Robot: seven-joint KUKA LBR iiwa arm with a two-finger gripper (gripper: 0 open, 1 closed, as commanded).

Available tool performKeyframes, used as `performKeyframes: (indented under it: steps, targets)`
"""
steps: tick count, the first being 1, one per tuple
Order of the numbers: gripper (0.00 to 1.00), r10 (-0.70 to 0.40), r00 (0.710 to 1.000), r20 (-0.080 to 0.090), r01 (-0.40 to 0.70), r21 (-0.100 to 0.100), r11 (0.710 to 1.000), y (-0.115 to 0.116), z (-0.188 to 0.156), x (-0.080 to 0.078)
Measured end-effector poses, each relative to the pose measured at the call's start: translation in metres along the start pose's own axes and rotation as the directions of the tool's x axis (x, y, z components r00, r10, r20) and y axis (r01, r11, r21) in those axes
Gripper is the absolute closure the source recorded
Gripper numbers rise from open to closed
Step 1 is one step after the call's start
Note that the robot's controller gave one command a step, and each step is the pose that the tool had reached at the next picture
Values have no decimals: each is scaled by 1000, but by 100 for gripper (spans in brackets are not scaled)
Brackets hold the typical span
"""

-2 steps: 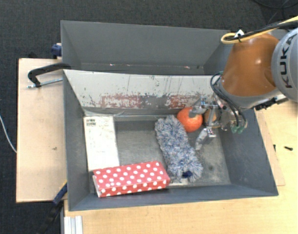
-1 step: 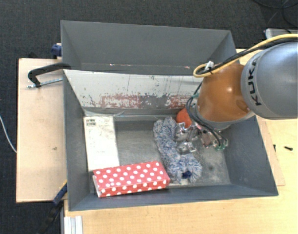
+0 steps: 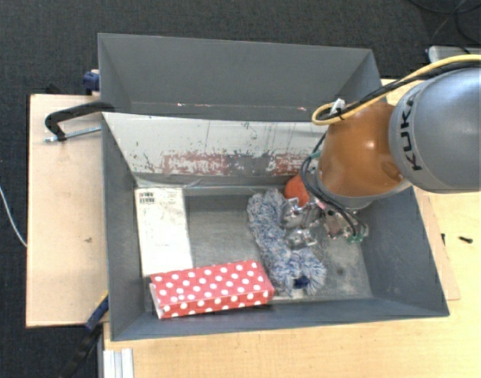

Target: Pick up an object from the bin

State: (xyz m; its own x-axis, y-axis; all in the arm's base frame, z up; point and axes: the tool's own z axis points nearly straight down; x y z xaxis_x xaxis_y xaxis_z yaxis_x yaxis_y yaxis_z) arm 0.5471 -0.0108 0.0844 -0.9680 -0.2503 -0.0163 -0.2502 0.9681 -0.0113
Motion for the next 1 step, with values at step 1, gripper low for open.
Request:
performKeyframes:
  steps: [1]
  targets:
    - [100, -45, 999, -7, 45, -10, 999, -2, -143, 2]
